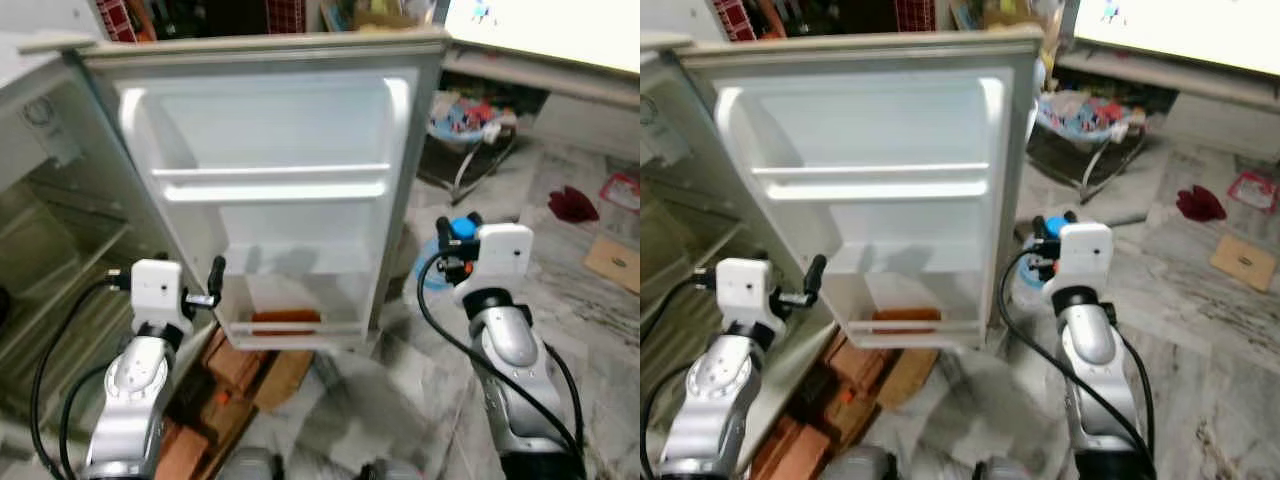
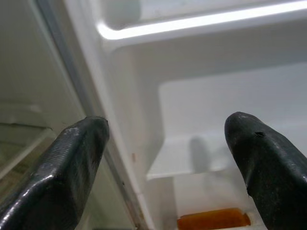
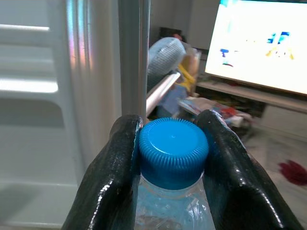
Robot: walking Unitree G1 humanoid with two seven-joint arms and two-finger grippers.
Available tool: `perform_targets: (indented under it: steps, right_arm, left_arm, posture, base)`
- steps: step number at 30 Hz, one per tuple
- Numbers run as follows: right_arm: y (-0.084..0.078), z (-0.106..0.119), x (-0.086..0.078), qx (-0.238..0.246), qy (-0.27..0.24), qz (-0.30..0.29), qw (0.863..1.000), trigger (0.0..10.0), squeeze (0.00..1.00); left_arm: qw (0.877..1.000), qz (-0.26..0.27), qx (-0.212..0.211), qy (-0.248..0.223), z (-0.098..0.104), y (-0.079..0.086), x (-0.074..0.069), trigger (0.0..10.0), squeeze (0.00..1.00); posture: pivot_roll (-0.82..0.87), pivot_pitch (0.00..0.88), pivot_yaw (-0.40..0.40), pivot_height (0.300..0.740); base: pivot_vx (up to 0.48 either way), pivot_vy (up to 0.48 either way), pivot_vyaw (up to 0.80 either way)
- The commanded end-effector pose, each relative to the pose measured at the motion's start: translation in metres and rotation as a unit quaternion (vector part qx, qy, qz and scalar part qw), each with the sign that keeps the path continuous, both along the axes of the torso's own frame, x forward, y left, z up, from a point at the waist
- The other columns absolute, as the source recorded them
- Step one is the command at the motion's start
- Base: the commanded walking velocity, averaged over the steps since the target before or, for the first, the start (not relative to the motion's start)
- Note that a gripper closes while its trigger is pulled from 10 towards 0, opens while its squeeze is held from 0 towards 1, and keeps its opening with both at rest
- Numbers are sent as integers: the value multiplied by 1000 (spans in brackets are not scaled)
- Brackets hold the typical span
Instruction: Restocking fridge
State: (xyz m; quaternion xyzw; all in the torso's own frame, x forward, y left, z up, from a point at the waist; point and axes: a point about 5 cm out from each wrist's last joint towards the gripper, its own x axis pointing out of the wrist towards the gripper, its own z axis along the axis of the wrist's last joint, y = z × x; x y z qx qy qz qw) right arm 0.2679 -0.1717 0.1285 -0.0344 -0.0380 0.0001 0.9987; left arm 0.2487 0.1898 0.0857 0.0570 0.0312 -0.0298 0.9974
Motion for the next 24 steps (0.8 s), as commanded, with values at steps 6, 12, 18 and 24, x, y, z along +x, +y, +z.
perform_targets:
  steps: [6,12,18,24]
  right_arm:
    - [8,9,2,5,-20,15,1000,10000,0]
    - [11,8,2,3,-19,22,1000,10000,0]
    - [14,2,2,8,2,48,999,10000,0]
    - [19,-9,-2,24,31,69,997,10000,0]
  left_arm:
    - [999,28,30,-18,4,8,1,10000,0]
    - [999,35,27,-25,6,8,1,10000,0]
    - [999,24,17,-27,8,5,1,10000,0]
    - [999,18,12,-29,10,6,2,10000,0]
  posture:
    - [20,35,-24,740]
    - [22,44,-29,740]
    - [27,66,-33,740]
    - [21,75,-33,740]
  base:
    - [0,49,0]
    - [0,0,0]
    - [0,0,0]
    - [0,0,0]
